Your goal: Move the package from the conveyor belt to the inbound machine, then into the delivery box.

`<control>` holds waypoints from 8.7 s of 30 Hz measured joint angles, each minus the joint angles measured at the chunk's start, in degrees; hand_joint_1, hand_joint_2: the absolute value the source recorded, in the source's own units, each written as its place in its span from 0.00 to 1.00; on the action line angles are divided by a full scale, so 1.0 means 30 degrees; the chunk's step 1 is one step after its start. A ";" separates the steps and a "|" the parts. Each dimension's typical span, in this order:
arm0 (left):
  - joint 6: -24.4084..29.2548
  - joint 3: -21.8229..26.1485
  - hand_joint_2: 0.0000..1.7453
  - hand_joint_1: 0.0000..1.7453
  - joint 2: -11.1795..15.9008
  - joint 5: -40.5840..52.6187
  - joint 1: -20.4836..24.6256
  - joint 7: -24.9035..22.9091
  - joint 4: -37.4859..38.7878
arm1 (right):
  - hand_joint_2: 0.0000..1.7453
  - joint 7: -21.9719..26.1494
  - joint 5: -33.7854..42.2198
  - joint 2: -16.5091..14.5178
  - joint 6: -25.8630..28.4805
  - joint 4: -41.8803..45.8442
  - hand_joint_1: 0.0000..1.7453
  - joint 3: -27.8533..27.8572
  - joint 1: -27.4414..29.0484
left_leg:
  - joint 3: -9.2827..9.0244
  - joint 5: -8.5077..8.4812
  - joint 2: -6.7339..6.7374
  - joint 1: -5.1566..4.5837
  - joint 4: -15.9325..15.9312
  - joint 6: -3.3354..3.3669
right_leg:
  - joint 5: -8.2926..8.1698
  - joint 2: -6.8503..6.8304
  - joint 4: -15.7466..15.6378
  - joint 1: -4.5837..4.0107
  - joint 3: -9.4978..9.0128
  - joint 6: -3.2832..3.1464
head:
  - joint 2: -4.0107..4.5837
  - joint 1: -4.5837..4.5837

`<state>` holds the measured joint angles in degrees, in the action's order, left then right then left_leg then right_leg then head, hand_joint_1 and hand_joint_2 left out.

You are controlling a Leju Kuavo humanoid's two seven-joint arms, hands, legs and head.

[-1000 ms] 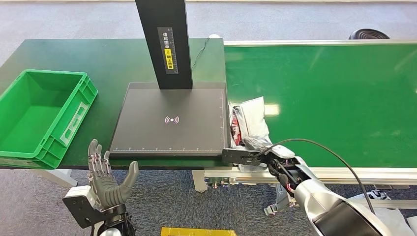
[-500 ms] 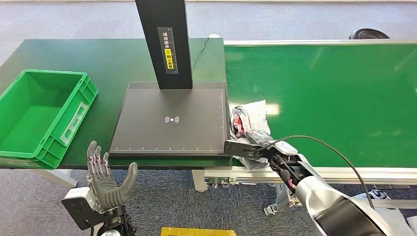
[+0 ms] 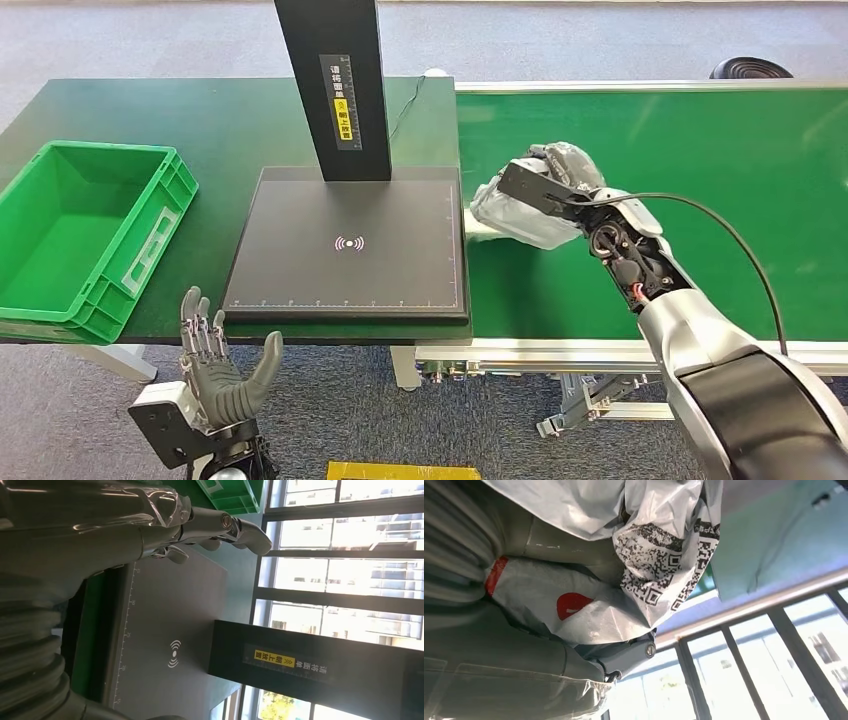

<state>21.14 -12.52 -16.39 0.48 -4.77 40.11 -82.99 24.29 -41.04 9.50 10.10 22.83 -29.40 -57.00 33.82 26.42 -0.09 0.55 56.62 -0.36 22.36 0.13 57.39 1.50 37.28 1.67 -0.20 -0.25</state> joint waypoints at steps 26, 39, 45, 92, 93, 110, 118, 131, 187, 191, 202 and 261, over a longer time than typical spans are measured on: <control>0.0199 -0.0200 1.00 0.00 0.0086 0.0109 0.0176 0.0000 0.0053 | 1.00 0.1393 0.2466 -0.0205 0.0025 0.5611 1.00 0.2124 0.1121 | 0.0026 0.0000 0.0014 0.0002 -0.0001 0.0000 | -0.0003 0.0011 0.0003 -0.0002 0.0028 -0.0003 | 0.0000 -0.0002; 0.0219 -0.0240 1.00 0.00 0.0027 0.0066 0.0690 0.0000 0.0372 | 1.00 0.1264 0.2577 -0.2985 -0.0714 0.6735 1.00 0.1216 0.1072 | 0.0047 -0.0016 0.0004 0.0005 -0.0003 -0.0007 | -0.0003 -0.0001 0.0009 -0.0008 0.0058 -0.0006 | 0.0000 -0.0002; 0.0221 -0.0241 1.00 0.00 0.0027 0.0066 0.0691 0.0000 0.0379 | 1.00 0.1269 0.2594 -0.3493 -0.0740 0.6735 1.00 0.1009 0.1063 | 0.0060 -0.0016 -0.0008 0.0005 -0.0003 -0.0006 | -0.0003 -0.0009 0.0009 -0.0006 0.0057 -0.0006 | 0.0000 0.0002; 0.0089 -0.0669 1.00 0.00 -0.0067 -0.0073 0.1031 0.0000 0.1567 | 1.00 -0.2890 0.0894 -0.9542 -0.0421 -0.0432 1.00 -0.2333 -0.2293 | 0.0084 -0.0027 0.0023 0.0014 -0.0004 -0.0021 | -0.0002 0.0012 0.0015 -0.0018 0.0114 -0.0014 | 0.0000 0.0002; 0.0066 -0.0670 1.00 0.00 -0.0067 -0.0073 0.1043 0.0000 0.1588 | 1.00 -0.3216 0.0710 -0.9544 -0.0415 -0.0505 1.00 -0.2381 -0.2463 | 0.0084 -0.0027 0.0023 0.0014 -0.0004 -0.0021 | -0.0002 0.0012 0.0015 -0.0018 0.0113 -0.0014 | 0.0000 0.0003; -0.0556 -0.1020 1.00 0.00 -0.0073 -0.0087 0.1552 0.0000 0.2408 | 1.00 -0.7730 -0.0645 -0.9318 0.1381 -0.1671 1.00 -0.2636 -0.3822 | 0.0082 -0.0028 0.0024 0.0012 -0.0003 -0.0022 | -0.0003 0.0013 0.0014 -0.0017 0.0124 -0.0015 | 0.0000 0.0002; -0.0856 -0.1320 1.00 0.00 -0.0078 -0.0210 0.2307 0.0000 0.3452 | 1.00 -0.8523 -0.0851 -0.8673 0.1685 -0.1962 1.00 -0.2386 -0.3819 | 0.0082 -0.0028 0.0025 0.0010 0.0000 -0.0021 | -0.0010 0.0016 0.0014 -0.0015 0.0125 -0.0017 | 0.0000 -0.0002; -0.0916 -0.1587 1.00 0.00 -0.0084 -0.0248 0.2786 0.0000 0.4246 | 1.00 -0.8823 -0.0986 -0.8367 0.2091 -0.2077 0.00 -0.2120 -0.3809 | 0.0082 -0.0028 0.0030 0.0011 0.0000 -0.0021 | -0.0010 0.0022 0.0014 -0.0016 0.0129 -0.0018 | 0.0000 -0.0002; -0.1384 -0.1186 1.00 0.00 -0.0098 -0.0648 0.3177 0.0000 0.4298 | 1.00 -0.6501 -0.6271 -0.7690 -0.8462 -0.2190 0.00 -0.5031 -1.0835 | 0.0098 -0.0050 0.0031 0.0012 0.0000 -0.0030 | -0.0021 0.0020 0.0017 -0.0016 0.0124 -0.0028 | 0.0000 0.0000; -0.1384 -0.0987 1.00 0.00 -0.0120 -0.0639 0.3080 0.0000 0.4054 | 1.00 -0.6333 -0.6526 -0.7690 -0.8732 -0.2246 0.00 -0.5240 -1.1011 | 0.0097 -0.0051 0.0030 0.0012 0.0000 -0.0031 | -0.0022 0.0020 0.0017 -0.0016 0.0122 -0.0028 | 0.0000 0.0004; -0.0850 -0.0647 1.00 0.00 -0.0169 -0.0581 0.2856 0.0000 0.3690 | 1.00 -0.7131 -0.5011 -0.7223 -0.4526 -0.2195 0.00 -0.4807 -1.1334 | 0.0093 -0.0052 0.0014 0.0012 0.0002 -0.0030 | -0.0021 0.0006 0.0017 -0.0016 0.0120 -0.0028 | 0.0000 -0.0002; 0.0967 -0.0627 1.00 0.00 0.0366 0.0377 0.0974 0.0003 0.1237 | 1.00 0.5265 1.0400 -0.4596 0.5150 2.1764 0.00 0.3475 1.7262 | 0.0056 0.0025 -0.0082 0.0032 -0.0019 -0.0053 | 0.0076 -0.0041 0.0006 -0.0031 0.0048 -0.0031 | 0.0000 0.0000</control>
<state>24.04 -14.40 -15.29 1.61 -1.84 40.12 -79.28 40.09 -9.84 -4.29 25.55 88.12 -18.97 -5.21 33.99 26.50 -0.34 0.65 56.56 -0.52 22.59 0.00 57.40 1.41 37.42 1.57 -0.20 -0.25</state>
